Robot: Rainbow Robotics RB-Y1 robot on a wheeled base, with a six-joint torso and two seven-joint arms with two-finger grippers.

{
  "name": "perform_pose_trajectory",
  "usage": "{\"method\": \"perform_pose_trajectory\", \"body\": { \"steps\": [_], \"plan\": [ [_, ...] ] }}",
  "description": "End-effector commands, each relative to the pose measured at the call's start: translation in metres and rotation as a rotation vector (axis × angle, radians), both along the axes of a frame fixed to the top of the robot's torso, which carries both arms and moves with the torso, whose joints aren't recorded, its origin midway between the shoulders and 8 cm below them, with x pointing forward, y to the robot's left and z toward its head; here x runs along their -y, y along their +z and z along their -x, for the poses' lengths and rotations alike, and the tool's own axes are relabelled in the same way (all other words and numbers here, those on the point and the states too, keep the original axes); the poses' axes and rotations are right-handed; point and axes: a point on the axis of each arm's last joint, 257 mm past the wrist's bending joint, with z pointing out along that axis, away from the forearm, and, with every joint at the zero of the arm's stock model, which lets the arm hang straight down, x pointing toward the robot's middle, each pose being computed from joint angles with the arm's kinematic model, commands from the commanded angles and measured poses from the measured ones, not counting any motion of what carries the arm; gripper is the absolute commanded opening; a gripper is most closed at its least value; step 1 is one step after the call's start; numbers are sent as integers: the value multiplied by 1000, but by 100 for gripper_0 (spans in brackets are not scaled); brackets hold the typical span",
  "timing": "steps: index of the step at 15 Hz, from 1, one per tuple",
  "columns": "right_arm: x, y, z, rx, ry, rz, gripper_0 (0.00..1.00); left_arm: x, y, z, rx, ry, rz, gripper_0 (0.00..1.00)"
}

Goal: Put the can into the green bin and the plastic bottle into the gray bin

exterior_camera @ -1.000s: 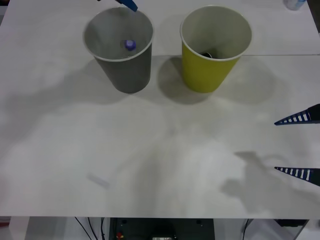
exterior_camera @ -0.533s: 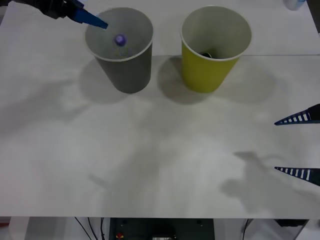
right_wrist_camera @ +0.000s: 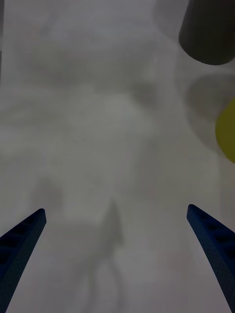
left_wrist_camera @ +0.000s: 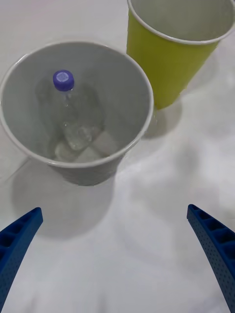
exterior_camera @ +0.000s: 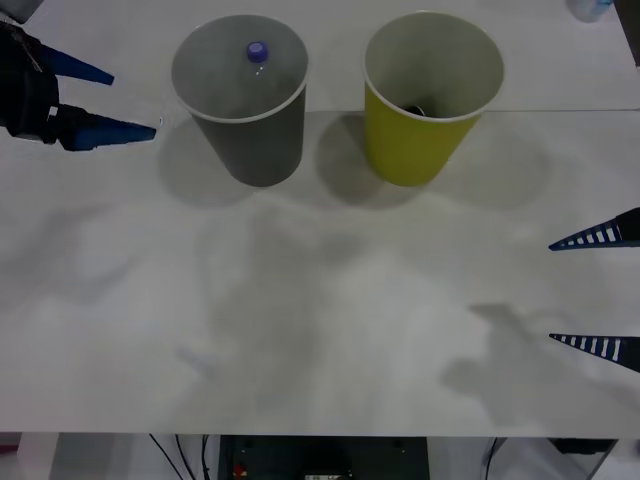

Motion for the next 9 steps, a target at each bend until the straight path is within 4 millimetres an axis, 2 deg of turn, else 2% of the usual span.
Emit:
{"method": "perform_pose_trajectory", "body": {
  "steps": [1, 9],
  "plan": [
    [0, 0, 0, 0, 0, 0, 100, -14, -16, 17, 38, -29, -55, 100],
    [0, 0, 0, 0, 0, 0, 100, -53, -85, 64, 133, -187, -153, 100]
  ]
}}
